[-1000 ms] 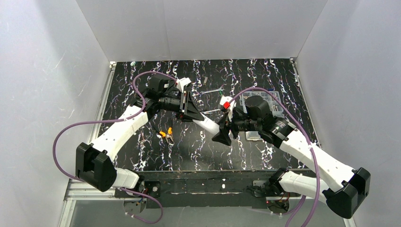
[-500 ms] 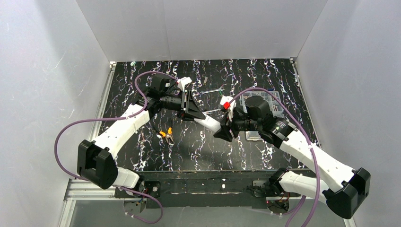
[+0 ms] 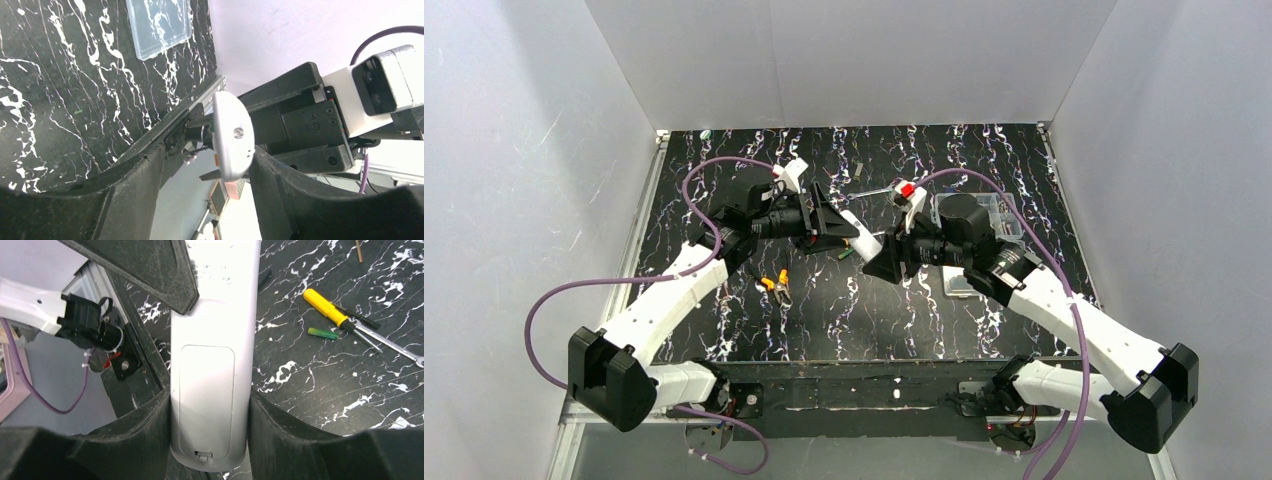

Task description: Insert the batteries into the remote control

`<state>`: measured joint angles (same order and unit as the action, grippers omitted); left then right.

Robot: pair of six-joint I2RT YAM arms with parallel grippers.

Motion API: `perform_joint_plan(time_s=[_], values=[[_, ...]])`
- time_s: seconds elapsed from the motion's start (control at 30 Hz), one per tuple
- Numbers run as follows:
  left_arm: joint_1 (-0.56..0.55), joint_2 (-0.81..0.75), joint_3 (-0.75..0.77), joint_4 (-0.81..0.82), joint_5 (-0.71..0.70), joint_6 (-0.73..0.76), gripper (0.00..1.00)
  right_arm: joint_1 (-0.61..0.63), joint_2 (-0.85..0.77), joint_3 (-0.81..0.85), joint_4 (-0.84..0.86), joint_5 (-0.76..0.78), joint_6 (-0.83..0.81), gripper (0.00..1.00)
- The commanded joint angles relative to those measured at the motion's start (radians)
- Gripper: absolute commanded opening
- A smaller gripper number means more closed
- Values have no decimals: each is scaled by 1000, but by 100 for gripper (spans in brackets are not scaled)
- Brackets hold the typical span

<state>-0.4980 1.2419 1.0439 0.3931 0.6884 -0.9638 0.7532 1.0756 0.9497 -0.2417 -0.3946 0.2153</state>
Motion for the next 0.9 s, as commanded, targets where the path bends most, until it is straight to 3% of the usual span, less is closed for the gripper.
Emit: perform_joint_plan(time_s=[0.0,0.43,0.67,0.7,0.77,0.87], values=[[-6,-26,-4,41,-39,-14,60,3,-37,-4,136,24,105,1],[-15,8,20,110,-98,-82,62,16,-14,-1,127,-24,144,1],[-36,22,27,119,-103,-87,62,29,-6,0,130,35,136,1],[-38,17,24,116,-105,-83,60,31,-4,-2,134,43,131,1],[-43,15,16,123,-108,-86,45,34,-2,-9,153,84,131,1],[-45,11,-1,143,-107,-94,29,35,7,-5,147,127,135,1]])
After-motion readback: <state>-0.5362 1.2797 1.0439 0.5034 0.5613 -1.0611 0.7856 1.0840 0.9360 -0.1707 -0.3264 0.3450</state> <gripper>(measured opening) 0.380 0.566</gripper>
